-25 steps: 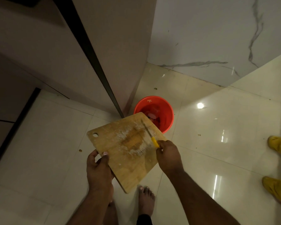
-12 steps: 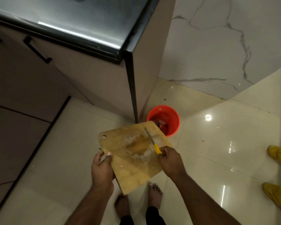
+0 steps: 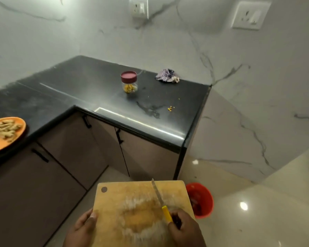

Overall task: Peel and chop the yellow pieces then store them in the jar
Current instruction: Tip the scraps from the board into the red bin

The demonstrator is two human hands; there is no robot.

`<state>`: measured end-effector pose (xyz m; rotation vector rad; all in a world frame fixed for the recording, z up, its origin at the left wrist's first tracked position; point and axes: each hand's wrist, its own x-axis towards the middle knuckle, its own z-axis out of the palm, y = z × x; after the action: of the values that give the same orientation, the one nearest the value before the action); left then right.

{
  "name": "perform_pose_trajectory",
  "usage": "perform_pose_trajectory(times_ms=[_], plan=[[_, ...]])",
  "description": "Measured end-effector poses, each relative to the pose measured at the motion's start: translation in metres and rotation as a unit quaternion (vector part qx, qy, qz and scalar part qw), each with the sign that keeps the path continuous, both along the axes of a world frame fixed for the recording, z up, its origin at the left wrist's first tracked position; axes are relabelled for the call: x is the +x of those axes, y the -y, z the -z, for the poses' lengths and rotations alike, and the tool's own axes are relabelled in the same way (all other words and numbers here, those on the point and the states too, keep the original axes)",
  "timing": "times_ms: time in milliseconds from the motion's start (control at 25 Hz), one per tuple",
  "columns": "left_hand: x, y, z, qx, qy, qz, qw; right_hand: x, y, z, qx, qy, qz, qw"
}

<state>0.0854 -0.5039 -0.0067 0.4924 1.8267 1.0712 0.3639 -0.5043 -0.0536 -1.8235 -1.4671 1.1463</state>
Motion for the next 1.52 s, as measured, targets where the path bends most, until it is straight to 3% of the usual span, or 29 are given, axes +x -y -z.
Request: perform_pose_trajectory(times_ms=[200, 480, 760, 1120, 1320, 1520], plan=[[-0.049, -0.049, -0.061, 0.071, 0.014, -0.006, 0.997, -0.055, -0.051, -0.068, 0.086, -0.025, -0.012, 0.996], [-0.092, -0.173, -0.079, 0.092, 0.041, 0.022, 0.995, -0.088, -0.157, -0.092, 0.122, -0.042, 0.017, 0.991], [-0.122, -0.319, -0.071, 0.082, 0.036, 0.064, 0.994, -0.107, -0.274, -0.094, 0.109, -0.028, 0.038, 0.993], [-0.148, -0.476, -0.038, 0.041, 0.029, 0.175, 0.983, -0.144, -0.368, -0.085, 0.084, 0.066, 0.098, 0.989], [-0.159, -0.533, -0.025, 0.019, -0.081, 0.304, 0.949, -0.162, -0.400, -0.086, 0.054, 0.108, 0.115, 0.986], [-0.167, -0.559, -0.030, 0.036, -0.275, 0.423, 0.862, -0.159, -0.403, -0.085, 0.039, 0.144, 0.117, 0.982]])
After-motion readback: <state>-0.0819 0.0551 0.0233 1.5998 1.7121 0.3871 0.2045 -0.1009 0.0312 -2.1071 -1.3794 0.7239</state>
